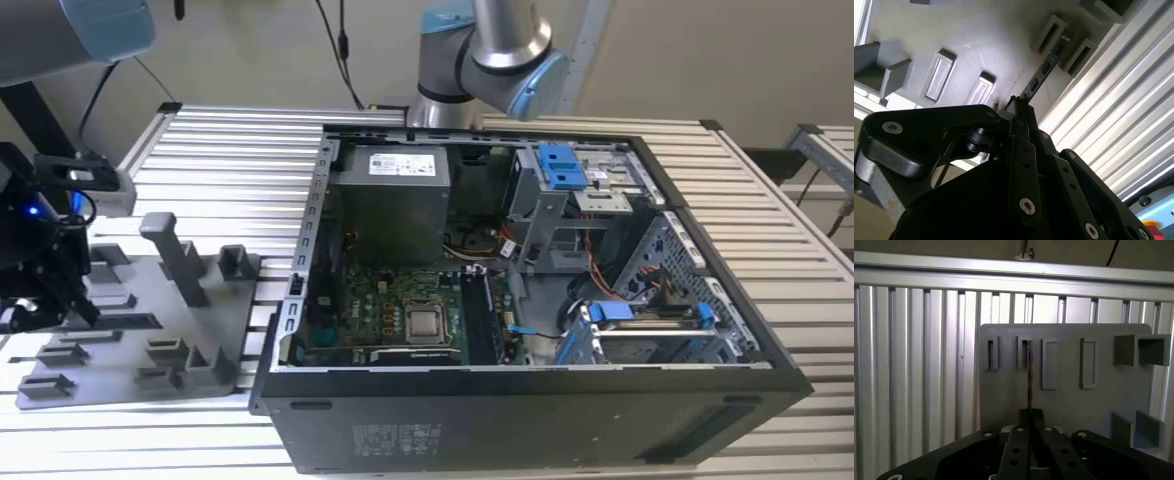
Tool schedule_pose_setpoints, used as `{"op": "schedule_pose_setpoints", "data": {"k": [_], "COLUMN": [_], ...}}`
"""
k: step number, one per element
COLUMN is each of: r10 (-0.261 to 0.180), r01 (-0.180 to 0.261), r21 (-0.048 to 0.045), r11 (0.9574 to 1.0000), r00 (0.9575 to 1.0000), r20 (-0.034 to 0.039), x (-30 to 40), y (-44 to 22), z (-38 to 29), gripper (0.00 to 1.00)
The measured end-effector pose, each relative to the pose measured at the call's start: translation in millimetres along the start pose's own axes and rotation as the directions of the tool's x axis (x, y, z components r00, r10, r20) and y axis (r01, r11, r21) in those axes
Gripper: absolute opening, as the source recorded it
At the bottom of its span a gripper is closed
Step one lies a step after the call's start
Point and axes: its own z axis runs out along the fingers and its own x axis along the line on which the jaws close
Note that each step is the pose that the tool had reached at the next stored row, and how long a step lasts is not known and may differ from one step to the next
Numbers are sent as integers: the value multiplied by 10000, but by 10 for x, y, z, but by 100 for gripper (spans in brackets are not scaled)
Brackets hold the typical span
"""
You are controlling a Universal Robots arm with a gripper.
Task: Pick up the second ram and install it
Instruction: 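Pick up the second ram and move it above second insertion slot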
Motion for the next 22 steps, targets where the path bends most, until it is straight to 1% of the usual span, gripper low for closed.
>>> {"op": "schedule_pose_setpoints", "data": {"k": [11,17,22], "r10": [0,-1,-1], "r01": [0,1,1], "r21": [5,12,11], "r11": [10000,10000,10000], "r00": [10000,10000,10000], "r20": [-8,-13,-17], "x": [-8,-11,-13], "y": [3,4,4], "z": [-172,-254,-308], "gripper": [14,14,14]}}
